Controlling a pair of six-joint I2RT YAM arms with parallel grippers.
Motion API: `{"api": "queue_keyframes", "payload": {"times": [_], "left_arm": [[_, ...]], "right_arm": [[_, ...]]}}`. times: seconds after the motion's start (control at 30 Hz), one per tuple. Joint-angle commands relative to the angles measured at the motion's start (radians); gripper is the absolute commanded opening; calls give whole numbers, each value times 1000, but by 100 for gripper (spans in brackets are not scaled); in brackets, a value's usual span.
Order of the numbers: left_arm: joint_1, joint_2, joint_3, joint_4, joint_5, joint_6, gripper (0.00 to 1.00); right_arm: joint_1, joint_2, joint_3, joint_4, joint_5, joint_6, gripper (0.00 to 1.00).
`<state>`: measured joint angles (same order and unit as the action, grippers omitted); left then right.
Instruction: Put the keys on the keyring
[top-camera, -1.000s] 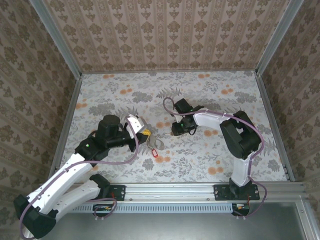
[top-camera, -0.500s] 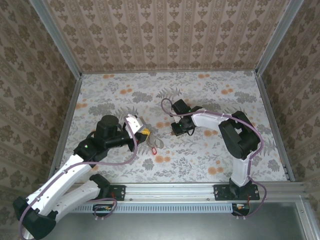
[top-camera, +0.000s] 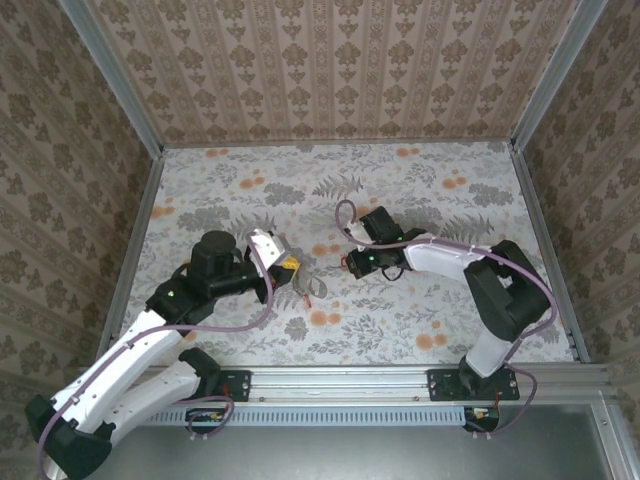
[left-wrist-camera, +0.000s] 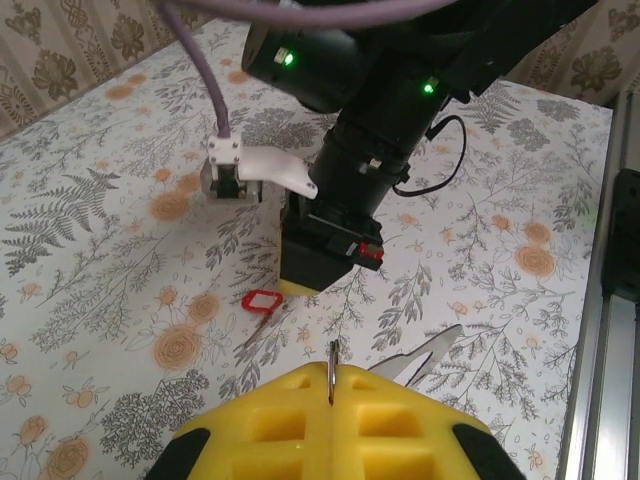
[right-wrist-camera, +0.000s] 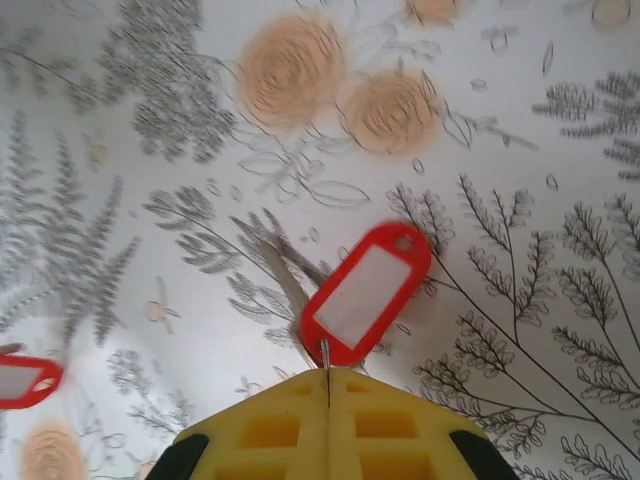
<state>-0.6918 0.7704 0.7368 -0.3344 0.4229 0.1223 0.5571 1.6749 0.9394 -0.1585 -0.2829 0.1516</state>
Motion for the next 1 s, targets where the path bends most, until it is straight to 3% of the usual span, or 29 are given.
{"api": "queue_keyframes", "payload": {"times": [0.0, 0.4, 0.7, 0.97], "left_arm": [[7, -19, -8, 43, 11, -18, 0], [7, -7, 23, 16, 81, 0, 0], [5, 50, 91, -21, 325, 56, 0], [2, 101, 127, -23, 398, 83, 0]], "right_arm": [[-9, -98, -55, 128, -103, -36, 0], [-8, -472, -318, 516, -288, -87, 0], [20, -650, -331, 588, -426, -73, 0], [83, -684, -316, 523, -456, -122, 0]]}}
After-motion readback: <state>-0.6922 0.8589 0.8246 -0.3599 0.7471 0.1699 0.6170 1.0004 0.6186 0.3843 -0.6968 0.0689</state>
